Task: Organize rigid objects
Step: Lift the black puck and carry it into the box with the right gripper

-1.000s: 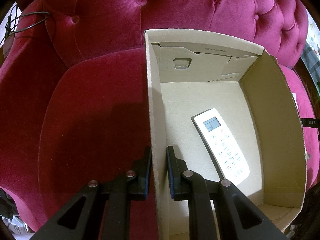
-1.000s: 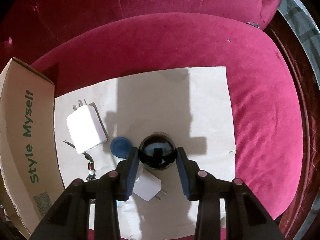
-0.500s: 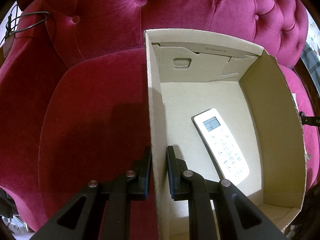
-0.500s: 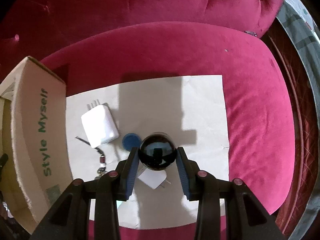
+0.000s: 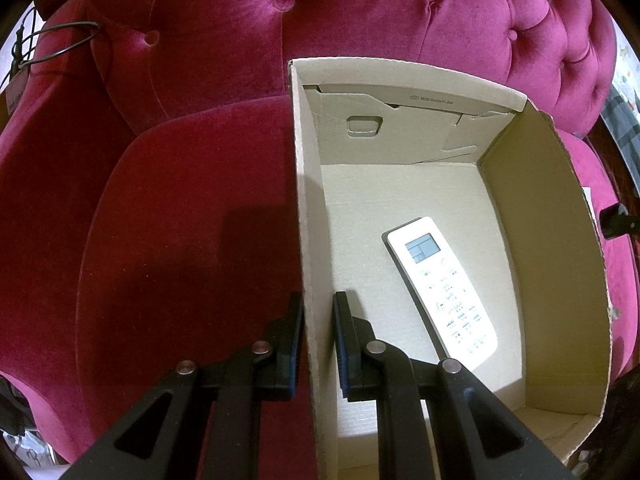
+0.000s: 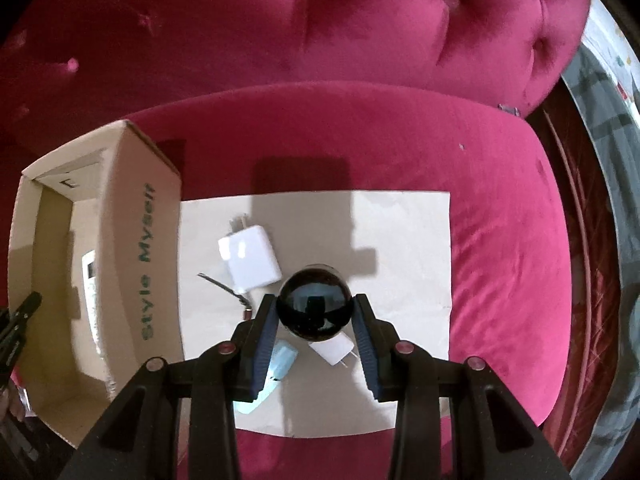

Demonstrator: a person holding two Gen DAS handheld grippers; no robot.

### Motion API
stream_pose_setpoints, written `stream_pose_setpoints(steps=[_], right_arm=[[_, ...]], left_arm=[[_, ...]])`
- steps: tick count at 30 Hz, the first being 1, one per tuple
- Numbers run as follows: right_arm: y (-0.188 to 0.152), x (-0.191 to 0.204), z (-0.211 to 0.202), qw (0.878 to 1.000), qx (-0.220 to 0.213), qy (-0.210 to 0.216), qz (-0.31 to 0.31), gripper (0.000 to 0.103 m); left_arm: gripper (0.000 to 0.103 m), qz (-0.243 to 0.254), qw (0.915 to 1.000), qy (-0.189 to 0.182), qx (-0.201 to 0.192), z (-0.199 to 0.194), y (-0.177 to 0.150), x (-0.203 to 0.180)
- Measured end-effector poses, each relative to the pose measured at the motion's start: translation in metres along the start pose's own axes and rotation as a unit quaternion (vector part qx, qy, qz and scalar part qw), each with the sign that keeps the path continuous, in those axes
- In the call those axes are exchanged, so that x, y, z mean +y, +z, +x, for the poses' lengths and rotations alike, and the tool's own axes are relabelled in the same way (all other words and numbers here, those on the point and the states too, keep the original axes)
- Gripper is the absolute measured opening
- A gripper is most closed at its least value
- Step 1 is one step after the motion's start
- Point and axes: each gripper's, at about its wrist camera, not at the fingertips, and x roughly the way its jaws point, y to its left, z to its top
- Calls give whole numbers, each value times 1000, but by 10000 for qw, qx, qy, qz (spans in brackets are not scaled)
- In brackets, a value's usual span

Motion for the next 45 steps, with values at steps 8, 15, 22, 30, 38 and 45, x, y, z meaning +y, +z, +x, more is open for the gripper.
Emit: stream_pose_setpoints(steps=[8,15,22,30,38,45], right_arm=[[7,20,-20,9996,-80,26,-270,40],[13,46,-43,9981,-200,143,-566,40],[19,76,-56,9955,-244,243,-882,40],[22,112,-61,9919,-273,366,-1189,40],[27,153,-55,9874,-228,461,-1500,40],[30,178,-39,9844,-157,468,-1691,40]], left_arm=[[15,-14,10000,4,21,0,0,0],[15,-6,10000,2,23,1,1,0],[15,20,10000,3,14,1,1,0],[15,25,10000,-9,9,1,0,0],[15,31,10000,-31,4,1,0,1],[15,34,10000,-30,5,1,0,2]])
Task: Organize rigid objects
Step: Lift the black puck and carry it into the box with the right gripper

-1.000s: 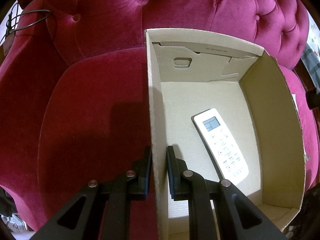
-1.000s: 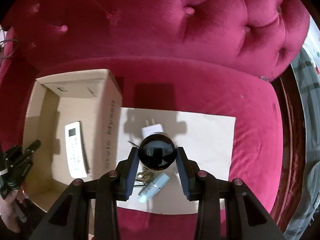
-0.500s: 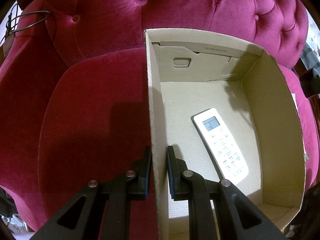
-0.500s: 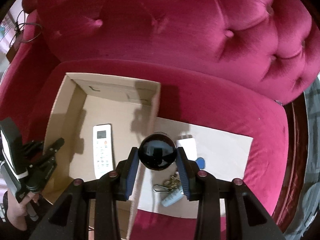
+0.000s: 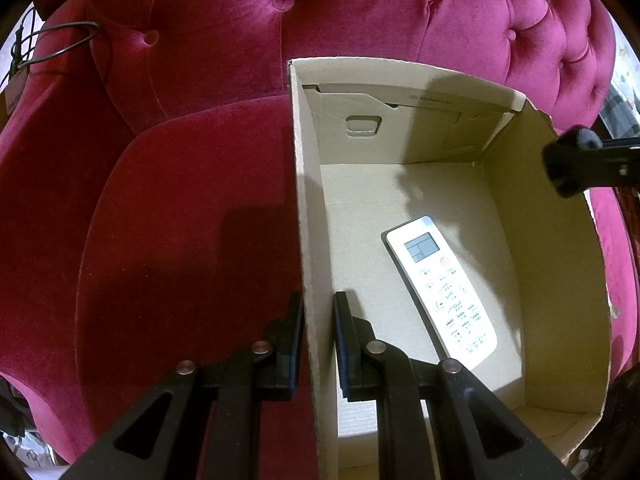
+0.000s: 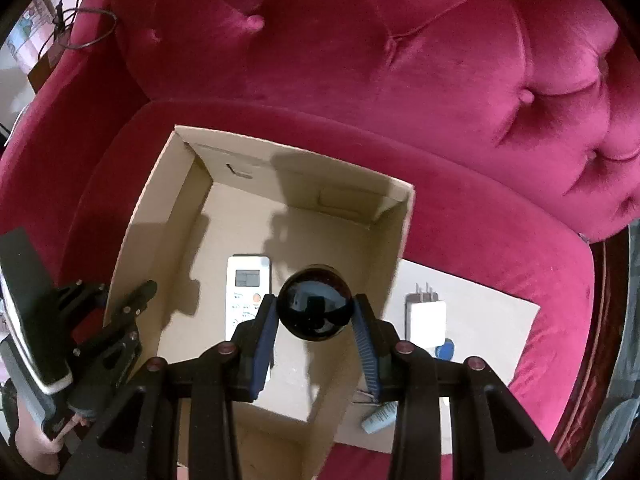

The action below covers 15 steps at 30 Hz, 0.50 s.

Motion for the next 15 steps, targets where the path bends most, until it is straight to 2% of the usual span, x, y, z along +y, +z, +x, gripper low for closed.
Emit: stream_pose_setpoints(steps=[15], right_arm=[[8,18,58,9995,258,-102,135,40]], left_arm=[[15,4,10000,-3,-4,-1,1,0]])
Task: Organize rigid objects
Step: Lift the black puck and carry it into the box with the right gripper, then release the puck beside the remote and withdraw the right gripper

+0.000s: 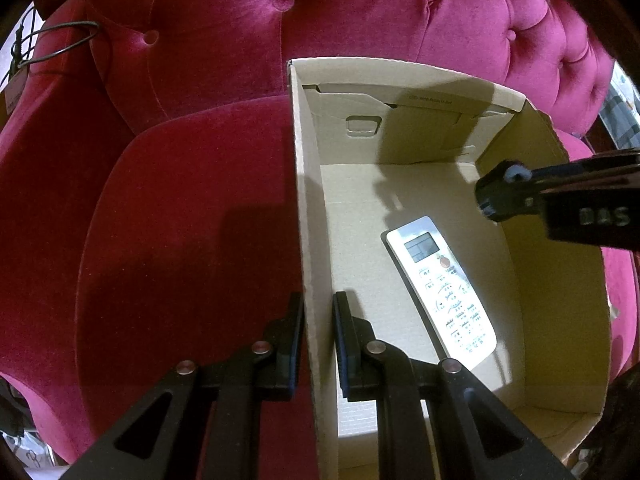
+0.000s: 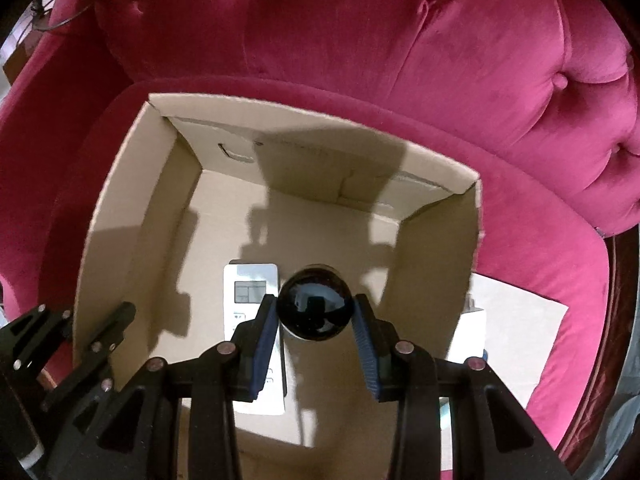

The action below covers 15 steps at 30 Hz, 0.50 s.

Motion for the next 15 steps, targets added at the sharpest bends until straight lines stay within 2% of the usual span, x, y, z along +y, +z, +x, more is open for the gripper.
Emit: stream_pose_setpoints(steps=[15], right_arm=[[2,-3,46,9992,236,-209,232,40]], left_arm=[[15,-3,10000,-16,1,0,0,0]])
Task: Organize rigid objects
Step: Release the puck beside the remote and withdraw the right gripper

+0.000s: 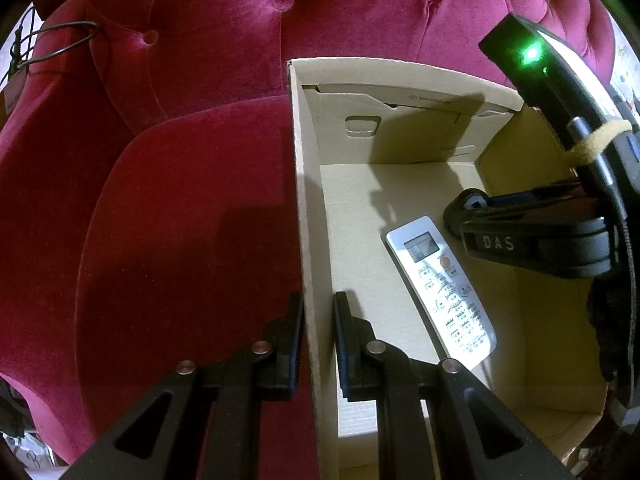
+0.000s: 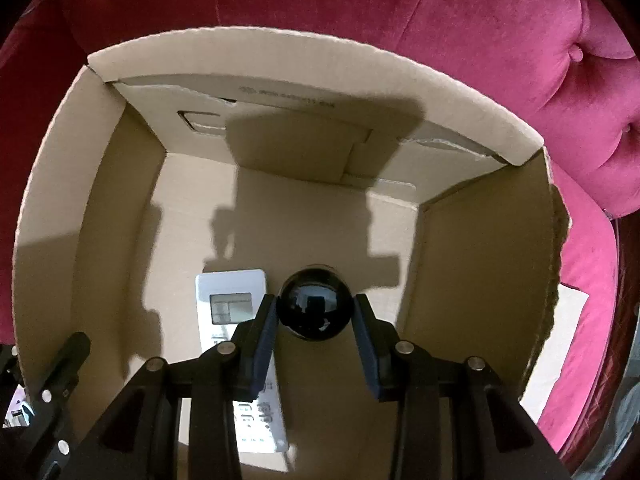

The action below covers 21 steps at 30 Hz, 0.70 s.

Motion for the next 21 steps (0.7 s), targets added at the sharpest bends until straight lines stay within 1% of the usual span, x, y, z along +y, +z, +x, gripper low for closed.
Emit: stream_pose_setpoints(steps=[6,9,12,21], right_arm=[[2,0,-1,10000,-7,46,0,41],[1,0,-5,9999,-73,77,-11,44],[1,0,-9,9999,-72,110,-25,44],[0,-2,-34,9995,-236,186,-57,44]], left_arm=[[15,19,10000,24,-1,0,0,-2],[15,-2,10000,5,0,0,0,-1],[15,0,10000,8,-2,0,0,-2],[15,0,10000,17,0,0,0,-2]])
